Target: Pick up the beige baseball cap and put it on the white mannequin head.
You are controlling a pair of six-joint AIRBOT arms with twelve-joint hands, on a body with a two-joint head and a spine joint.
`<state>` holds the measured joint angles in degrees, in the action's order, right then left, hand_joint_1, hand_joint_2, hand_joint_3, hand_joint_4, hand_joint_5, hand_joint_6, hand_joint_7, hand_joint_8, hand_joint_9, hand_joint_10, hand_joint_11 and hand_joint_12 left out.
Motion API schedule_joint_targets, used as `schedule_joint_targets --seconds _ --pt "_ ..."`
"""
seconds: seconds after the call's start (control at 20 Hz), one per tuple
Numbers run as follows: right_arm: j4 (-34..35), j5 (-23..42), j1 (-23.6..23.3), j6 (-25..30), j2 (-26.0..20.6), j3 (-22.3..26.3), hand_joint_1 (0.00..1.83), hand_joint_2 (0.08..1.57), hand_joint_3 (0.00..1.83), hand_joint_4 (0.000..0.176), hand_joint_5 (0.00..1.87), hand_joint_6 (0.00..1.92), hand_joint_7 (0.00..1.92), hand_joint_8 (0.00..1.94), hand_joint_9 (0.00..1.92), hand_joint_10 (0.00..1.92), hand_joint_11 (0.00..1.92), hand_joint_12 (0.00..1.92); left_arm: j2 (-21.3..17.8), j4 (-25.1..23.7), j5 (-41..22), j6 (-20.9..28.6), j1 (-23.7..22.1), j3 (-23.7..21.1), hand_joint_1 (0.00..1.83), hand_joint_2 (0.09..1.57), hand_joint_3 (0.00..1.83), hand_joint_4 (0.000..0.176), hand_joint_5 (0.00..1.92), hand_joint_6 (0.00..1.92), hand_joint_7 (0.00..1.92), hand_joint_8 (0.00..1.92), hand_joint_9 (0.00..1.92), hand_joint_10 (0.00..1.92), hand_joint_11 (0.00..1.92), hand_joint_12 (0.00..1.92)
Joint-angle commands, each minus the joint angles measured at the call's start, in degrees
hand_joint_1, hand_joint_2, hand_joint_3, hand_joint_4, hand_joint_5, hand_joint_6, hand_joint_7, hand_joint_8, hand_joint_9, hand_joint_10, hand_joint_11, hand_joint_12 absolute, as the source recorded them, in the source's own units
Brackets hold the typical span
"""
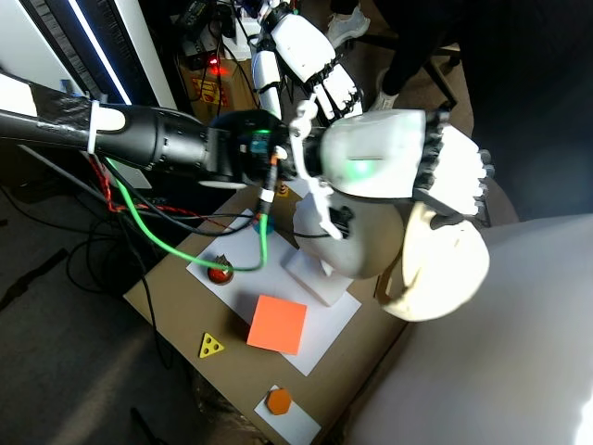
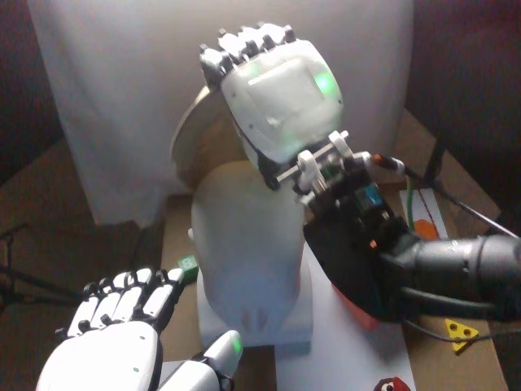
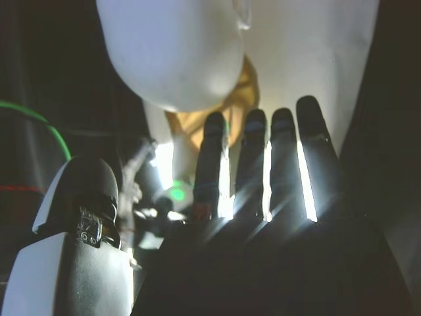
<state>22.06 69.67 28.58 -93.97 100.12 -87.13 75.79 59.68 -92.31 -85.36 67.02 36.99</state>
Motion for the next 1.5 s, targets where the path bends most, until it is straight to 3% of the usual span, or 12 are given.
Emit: schedule_joint_targets --seconds 0.0,0.1,0.3,0.5,0.7,0.9,1.15,1.3,1.4,1.45 --pt "-4.1 8.4 -0.1 -1.1 -0.3 0.9 1.35 1.20 0.00 0.000 0.83 1.07 0.75 1.34 0.75 1.56 0.76 1.56 -0.2 -4.8 -6.0 0.8 0.1 -0.3 0.00 1.15 0.00 0.119 0.15 0.00 0.10 0.00 0.06 0.00 0.00 0.42" --pt "-5.5 8.9 2.4 -6.5 -1.3 5.4 1.35 1.20 0.00 0.000 0.83 1.06 0.75 1.34 0.75 1.55 0.76 1.56 -0.8 -6.5 -6.3 1.7 1.6 -0.9 0.00 1.15 0.00 0.120 0.15 0.00 0.10 0.00 0.06 0.00 0.00 0.42" --pt "-5.7 8.6 6.8 -11.1 -2.6 12.5 1.35 1.20 0.00 0.000 0.83 1.06 0.75 1.33 0.76 1.55 0.77 1.56 -1.5 -9.4 -8.4 2.9 4.5 -2.0 0.00 1.15 0.00 0.119 0.15 0.00 0.10 0.00 0.06 0.00 0.00 0.42" --pt "-1.5 4.5 9.3 -17.0 -2.7 17.1 1.35 1.20 0.00 0.000 0.84 1.06 0.75 1.33 0.76 1.54 0.77 1.56 -1.3 -13.0 -8.7 -0.5 6.5 -2.7 0.00 1.15 0.00 0.119 0.15 0.00 0.10 0.00 0.06 0.00 0.00 0.42" --pt "2.1 2.1 11.3 -17.5 -2.6 18.4 1.35 1.20 0.00 0.000 0.84 1.08 0.76 1.31 0.75 1.54 0.76 1.56 0.9 -11.9 -8.7 -4.3 6.6 -2.7 0.00 1.16 0.00 0.118 0.16 0.00 0.10 0.00 0.07 0.00 0.00 0.43" --pt "11.9 -1.3 12.5 -18.6 -2.8 20.7 1.35 1.20 0.00 0.000 0.85 1.05 0.76 1.32 0.75 1.55 0.77 1.56 3.3 -11.2 -8.7 -5.5 6.9 -2.2 0.00 1.16 0.00 0.119 0.16 0.00 0.10 0.00 0.07 0.00 0.00 0.43" --pt "22.7 4.1 14.6 -18.4 -3.1 25.6 1.35 1.20 0.00 0.000 0.85 1.05 0.75 1.33 0.75 1.55 0.77 1.56 5.4 -9.1 -8.7 -4.3 7.4 -1.0 0.00 1.16 0.00 0.119 0.16 0.00 0.10 0.00 0.07 0.00 0.00 0.43" --pt "26.0 9.8 15.2 -14.8 -3.0 27.7 1.35 1.20 0.00 0.000 0.85 1.06 0.76 1.32 0.76 1.54 0.76 1.55 6.5 -9.3 -8.7 -2.9 7.2 0.9 0.00 1.16 0.00 0.118 0.16 0.00 0.10 0.00 0.07 0.00 0.00 0.41" --pt "29.6 9.3 14.8 -13.3 -3.0 27.4 1.35 1.20 0.00 0.000 0.85 1.06 0.76 1.32 0.77 1.53 0.76 1.55 7.3 -8.6 -8.7 -1.6 6.9 2.2 0.00 1.16 0.00 0.118 0.16 0.00 0.10 0.00 0.07 0.00 0.00 0.43" --pt "35.0 5.2 14.5 -12.6 -3.0 26.3 1.35 1.20 0.00 0.000 0.85 1.06 0.76 1.32 0.77 1.53 0.76 1.54 8.0 -6.5 -8.7 -0.5 6.5 2.9 0.00 1.16 0.00 0.118 0.17 0.00 0.10 0.00 0.07 0.00 0.00 0.43"
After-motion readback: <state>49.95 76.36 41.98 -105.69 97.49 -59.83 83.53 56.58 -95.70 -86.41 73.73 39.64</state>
